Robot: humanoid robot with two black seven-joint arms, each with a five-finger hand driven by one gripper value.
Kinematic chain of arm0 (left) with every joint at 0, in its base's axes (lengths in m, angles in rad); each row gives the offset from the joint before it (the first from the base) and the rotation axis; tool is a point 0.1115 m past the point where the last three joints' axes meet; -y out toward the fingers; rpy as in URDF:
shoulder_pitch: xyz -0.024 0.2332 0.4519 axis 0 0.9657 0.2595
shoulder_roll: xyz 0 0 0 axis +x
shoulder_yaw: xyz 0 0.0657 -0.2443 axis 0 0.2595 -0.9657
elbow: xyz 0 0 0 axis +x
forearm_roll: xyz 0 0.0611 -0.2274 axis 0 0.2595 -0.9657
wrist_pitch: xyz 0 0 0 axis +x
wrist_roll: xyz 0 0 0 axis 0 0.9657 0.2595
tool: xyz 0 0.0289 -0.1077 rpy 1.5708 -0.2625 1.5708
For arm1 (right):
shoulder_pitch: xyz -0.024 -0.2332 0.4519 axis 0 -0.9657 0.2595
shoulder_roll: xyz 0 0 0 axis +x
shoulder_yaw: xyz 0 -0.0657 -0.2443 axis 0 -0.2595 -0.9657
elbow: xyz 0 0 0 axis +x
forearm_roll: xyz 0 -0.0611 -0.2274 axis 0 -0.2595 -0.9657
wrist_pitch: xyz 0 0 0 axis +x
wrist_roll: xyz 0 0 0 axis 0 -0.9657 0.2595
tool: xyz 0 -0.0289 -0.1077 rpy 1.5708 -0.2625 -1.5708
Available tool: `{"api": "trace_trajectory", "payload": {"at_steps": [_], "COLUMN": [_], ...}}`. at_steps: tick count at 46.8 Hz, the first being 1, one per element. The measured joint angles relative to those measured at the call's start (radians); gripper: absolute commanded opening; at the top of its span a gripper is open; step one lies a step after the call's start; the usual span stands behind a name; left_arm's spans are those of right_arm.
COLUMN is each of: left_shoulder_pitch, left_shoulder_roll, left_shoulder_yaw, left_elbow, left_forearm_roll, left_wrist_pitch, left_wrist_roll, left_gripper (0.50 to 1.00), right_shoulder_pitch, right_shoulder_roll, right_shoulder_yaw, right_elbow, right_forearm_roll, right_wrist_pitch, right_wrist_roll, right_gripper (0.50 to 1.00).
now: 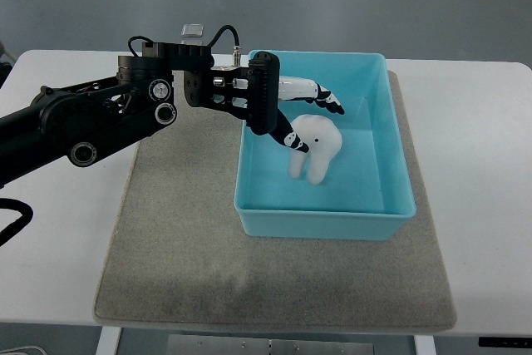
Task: Place white toy into blue box with left hand
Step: 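Carry the toy over the blue box and open the left hand, then raise the open left hand out of the blue box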
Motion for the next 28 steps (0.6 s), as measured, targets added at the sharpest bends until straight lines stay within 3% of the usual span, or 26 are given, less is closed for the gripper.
{"api": "trace_trajectory", "payload": {"at_steps": [10, 28], "left_shoulder_pitch": [-0.012, -0.037], "left_shoulder_roll": [0.014, 0.121], "left_shoulder_yaw": [-0.021, -0.038], "left_elbow": [-0.001, 0.018], "left_forearm_roll": [-0.070, -0.459], "left_wrist_pitch": [0.011, 0.018], "left_wrist_roll": [-0.006, -0.005], "left_gripper": [0.994, 0.994], "right_shoulder_pitch": [0.000, 0.000], "right_shoulder_roll": [0.000, 0.000], "right_shoulder_yaw": [0.000, 0.000], "right_elbow": [0.000, 0.000], "right_forearm_roll": [0.000, 0.000], "right_wrist_pitch": [0.000, 0.000], "right_wrist_roll": [0.000, 0.000], "right_gripper": [0.936, 0.936]}}
